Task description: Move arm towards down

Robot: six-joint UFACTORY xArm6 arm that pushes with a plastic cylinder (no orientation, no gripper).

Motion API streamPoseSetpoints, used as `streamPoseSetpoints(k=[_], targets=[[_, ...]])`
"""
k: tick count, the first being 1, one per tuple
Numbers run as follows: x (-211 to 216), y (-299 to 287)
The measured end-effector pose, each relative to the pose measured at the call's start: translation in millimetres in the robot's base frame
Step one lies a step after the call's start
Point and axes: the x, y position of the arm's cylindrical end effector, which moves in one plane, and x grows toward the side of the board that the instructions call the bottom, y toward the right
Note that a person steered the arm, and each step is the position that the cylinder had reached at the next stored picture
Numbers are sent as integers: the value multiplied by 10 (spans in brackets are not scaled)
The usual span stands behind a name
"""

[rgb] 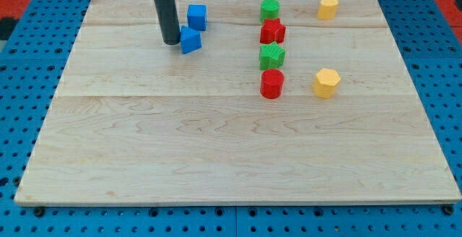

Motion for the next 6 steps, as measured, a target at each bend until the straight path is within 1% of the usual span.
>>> streamPoseSetpoints(k=[1, 2, 3, 4, 5, 6], targets=[[-4, 1], [238, -251], [986, -151], [1931, 282], [2452, 1214], [2501, 1614]])
